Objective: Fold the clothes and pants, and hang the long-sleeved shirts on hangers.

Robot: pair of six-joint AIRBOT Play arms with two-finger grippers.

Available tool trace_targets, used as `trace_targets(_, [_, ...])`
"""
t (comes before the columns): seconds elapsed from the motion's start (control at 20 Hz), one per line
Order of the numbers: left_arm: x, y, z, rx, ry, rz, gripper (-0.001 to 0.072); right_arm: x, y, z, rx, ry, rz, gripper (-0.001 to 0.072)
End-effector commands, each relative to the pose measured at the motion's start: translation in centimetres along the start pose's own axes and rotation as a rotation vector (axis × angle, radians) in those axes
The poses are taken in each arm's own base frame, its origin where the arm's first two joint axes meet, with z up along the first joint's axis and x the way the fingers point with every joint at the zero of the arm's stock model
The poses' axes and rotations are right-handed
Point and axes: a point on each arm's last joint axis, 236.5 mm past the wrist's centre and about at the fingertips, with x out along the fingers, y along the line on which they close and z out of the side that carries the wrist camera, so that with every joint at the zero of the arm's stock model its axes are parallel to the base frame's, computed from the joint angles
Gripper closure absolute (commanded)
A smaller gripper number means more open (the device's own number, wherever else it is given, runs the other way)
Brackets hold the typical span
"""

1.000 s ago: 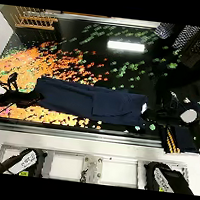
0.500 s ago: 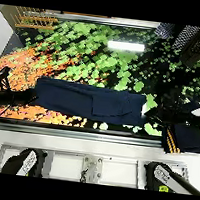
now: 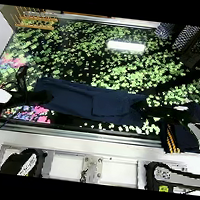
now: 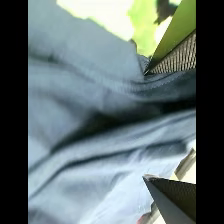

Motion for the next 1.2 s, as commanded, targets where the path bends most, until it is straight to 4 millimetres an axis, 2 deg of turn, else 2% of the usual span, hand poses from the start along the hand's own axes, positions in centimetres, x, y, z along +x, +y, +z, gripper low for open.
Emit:
trace_targets(0.0, [0.8, -2.6, -0.2, 0.052, -0.012, -0.035, 0.0699, 2.1, 1.0, -0.8, -0.028, 0.018, -0.005, -0.0008])
trace_targets(0.05, [1.0, -3.1, -0.5, 0.066, -0.003, -0.042, 0.0699, 2.4, 1.1, -0.9, -0.032, 0.022, -0.010, -0.0006])
trace_targets(0.1, [1.1, -3.5, -0.8, 0.078, 0.005, -0.048, 0.0700, 2.5, 1.1, -0.9, -0.037, 0.018, -0.016, 0.0027])
trace_targets(0.25, [1.3, -4.5, -1.5, 0.109, 0.024, -0.064, 0.0699, 2.6, 0.8, -0.5, -0.042, 0.000, -0.032, 0.0564])
trace_targets(0.3, [1.4, -4.9, -1.8, 0.118, 0.030, -0.070, 0.0700, 2.5, 0.7, -0.4, -0.051, -0.002, -0.040, 0.0697])
trace_targets(0.4, [2.2, -5.9, -2.5, 0.123, 0.055, -0.083, 0.0700, 2.0, 0.0, -0.7, -0.070, 0.018, -0.093, 0.0695])
trace_targets(0.5, [4.1, -6.9, -4.1, 0.142, 0.118, -0.091, 0.0700, 0.3, -2.1, -0.9, -0.091, 0.061, -0.244, 0.0695])
trace_targets(0.6, [6.4, -8.0, -6.0, 0.174, 0.194, -0.092, 0.0699, -2.9, -3.4, -0.3, -0.139, 0.085, -0.382, 0.0696])
trace_targets(0.75, [9.7, -10.4, -6.5, 0.221, 0.256, -0.098, 0.0700, -8.8, -3.3, 1.3, -0.215, 0.103, -0.529, 0.0696])
trace_targets(0.85, [12.2, -12.4, -6.3, 0.258, 0.284, -0.104, 0.0700, -12.1, -1.8, 2.0, -0.281, 0.121, -0.594, 0.0696])
trace_targets(0.95, [14.8, -14.2, -6.5, 0.292, 0.321, -0.109, 0.0700, -14.3, 1.3, 2.6, -0.313, 0.108, -0.590, 0.0696])
trace_targets(1.05, [17.4, -16.2, -7.0, 0.331, 0.355, -0.120, 0.0700, -15.5, 3.9, 3.1, -0.336, 0.095, -0.588, 0.0696])
trace_targets(1.15, [19.4, -18.2, -7.4, 0.366, 0.373, -0.134, 0.0700, -16.0, 6.5, 3.2, -0.372, 0.090, -0.582, 0.0696])
